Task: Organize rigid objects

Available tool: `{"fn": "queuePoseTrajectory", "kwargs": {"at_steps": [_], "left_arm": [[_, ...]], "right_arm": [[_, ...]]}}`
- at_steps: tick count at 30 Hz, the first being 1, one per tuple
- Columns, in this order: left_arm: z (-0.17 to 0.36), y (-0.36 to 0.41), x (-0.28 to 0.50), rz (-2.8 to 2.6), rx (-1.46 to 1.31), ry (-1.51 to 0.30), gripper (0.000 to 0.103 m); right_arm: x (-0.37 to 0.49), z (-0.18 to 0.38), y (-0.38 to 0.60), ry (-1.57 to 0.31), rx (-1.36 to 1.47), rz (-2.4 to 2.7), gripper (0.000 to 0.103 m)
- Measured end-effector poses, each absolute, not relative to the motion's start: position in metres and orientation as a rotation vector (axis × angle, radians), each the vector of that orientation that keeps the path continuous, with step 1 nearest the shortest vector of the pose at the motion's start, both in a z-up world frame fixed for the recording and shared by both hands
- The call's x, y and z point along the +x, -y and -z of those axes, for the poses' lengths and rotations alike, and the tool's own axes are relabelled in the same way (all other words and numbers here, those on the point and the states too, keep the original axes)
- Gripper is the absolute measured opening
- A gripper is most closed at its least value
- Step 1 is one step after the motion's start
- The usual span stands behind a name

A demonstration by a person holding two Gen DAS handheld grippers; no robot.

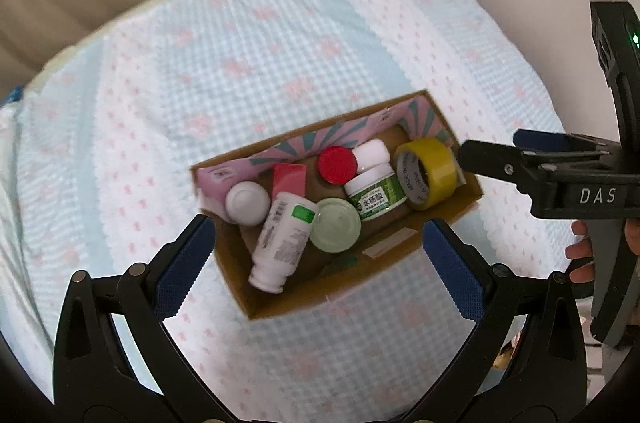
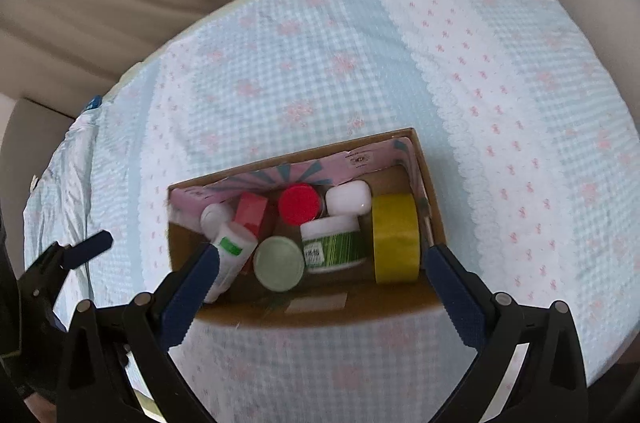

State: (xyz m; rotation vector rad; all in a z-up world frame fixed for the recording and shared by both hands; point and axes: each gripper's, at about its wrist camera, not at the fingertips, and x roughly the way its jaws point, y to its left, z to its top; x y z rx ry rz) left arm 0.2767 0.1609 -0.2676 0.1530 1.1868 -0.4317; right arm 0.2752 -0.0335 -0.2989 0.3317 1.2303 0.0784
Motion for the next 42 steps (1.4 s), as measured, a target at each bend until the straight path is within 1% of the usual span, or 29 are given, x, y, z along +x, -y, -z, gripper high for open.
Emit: {"fn": "queuePoseTrajectory", "kwargs": {"at_steps": [5, 8, 16, 20, 24, 33, 42], "left_arm": [[0.215, -0.173, 0.248, 0.393, 0.123, -1.105, 0.103], [0.183, -0.174, 0.230, 0.371, 0.109, -1.041, 0.103], [0.077, -0.162, 0.164, 0.287, 0.055, -0.790, 0.103], [0.038, -0.145, 0.127, 0.218, 0.025, -0.670, 0.103], [0.017, -0.123, 0.097, 0.185, 0.008, -0.594, 0.103], [0.016, -0.092, 0.061, 0.146, 0.018, -0.523, 0.103], [0.016, -0.078, 0.050, 0.142, 0.005, -0.522, 0.103]], "right_arm": [[0.241, 0.245, 0.040, -1.157, 0.273, -0.079, 0.103], [0.219, 0.202, 0.046, -1.090, 0.214, -0.078, 0.103], [0.151, 0.087, 0.080, -0.845, 0.097, -0.046, 0.103], [0.117, 0.052, 0.097, -0.745, 0.038, -0.029, 0.103], [0.091, 0.035, 0.117, -0.676, 0.022, -0.014, 0.103], [0.062, 0.035, 0.147, -0.600, 0.036, 0.006, 0.103], [0.051, 0.031, 0.161, -0.569, 0.037, 0.017, 0.103]]}}
